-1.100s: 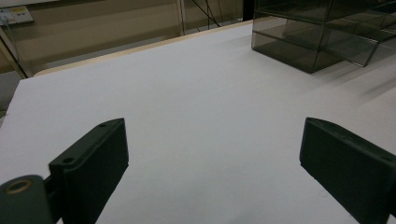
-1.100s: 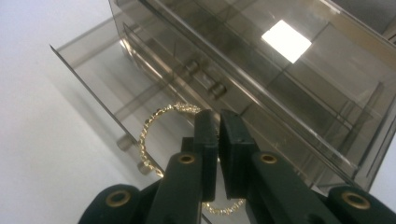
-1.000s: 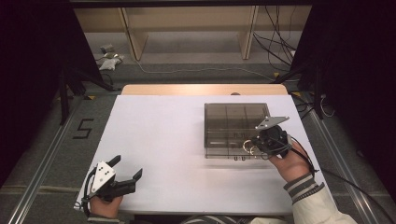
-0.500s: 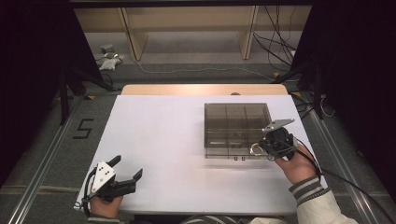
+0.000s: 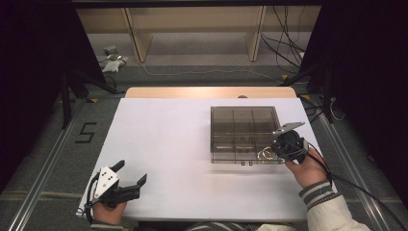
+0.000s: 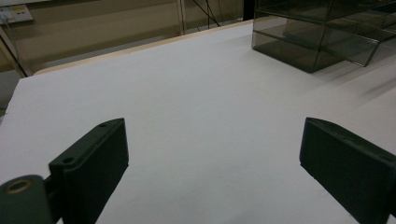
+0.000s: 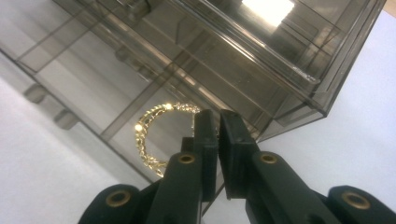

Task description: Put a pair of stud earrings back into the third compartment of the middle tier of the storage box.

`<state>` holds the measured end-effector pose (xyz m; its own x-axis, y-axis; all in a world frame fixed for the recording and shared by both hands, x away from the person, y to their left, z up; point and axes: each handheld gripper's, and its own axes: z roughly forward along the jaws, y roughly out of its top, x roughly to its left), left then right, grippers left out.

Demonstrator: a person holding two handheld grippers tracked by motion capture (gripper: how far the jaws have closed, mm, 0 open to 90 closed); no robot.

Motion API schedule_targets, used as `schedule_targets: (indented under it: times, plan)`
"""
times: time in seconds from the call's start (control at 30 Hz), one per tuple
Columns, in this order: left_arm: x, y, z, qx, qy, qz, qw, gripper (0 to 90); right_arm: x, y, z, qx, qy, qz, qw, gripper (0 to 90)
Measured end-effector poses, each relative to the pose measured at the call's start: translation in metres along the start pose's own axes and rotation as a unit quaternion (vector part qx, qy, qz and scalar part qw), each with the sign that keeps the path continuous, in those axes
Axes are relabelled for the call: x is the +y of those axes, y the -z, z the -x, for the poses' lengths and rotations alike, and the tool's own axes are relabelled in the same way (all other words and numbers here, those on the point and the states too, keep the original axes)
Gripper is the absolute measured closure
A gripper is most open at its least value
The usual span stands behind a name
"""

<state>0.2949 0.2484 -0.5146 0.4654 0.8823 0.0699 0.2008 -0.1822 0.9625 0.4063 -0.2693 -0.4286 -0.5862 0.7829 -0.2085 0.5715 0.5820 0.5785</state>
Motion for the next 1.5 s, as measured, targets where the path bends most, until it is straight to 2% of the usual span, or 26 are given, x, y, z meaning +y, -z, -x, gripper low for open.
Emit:
schedule_targets:
  times: [0.5,0.73,1.0,1.13,1.37,1.5]
  plan:
    - [0.0,0.0,0.0,0.0,0.0,0.0,1.0,7.6,-0.003,-0.011,0.004,-0.007,-0.008,-0.012,0.9999,86.1]
    - [0.0,0.0,0.0,0.0,0.0,-0.001,1.0,7.5,-0.003,-0.011,0.003,-0.008,-0.001,-0.013,0.9999,85.6]
    - [0.0,0.0,0.0,0.0,0.0,0.0,1.0,7.6,-0.003,-0.005,-0.001,-0.008,0.003,-0.002,1.0,84.6]
    - [0.0,0.0,0.0,0.001,0.0,0.0,1.0,7.6,-0.003,0.0,-0.004,-0.01,0.006,0.007,0.9999,86.9]
    - [0.0,0.0,0.0,0.0,-0.001,-0.001,1.0,7.6,-0.001,0.011,-0.012,0.011,0.012,0.027,0.9995,90.0]
    - [0.0,0.0,0.0,0.0,-0.001,0.0,1.0,7.6,0.001,0.015,-0.021,0.029,0.04,0.032,0.9983,90.0]
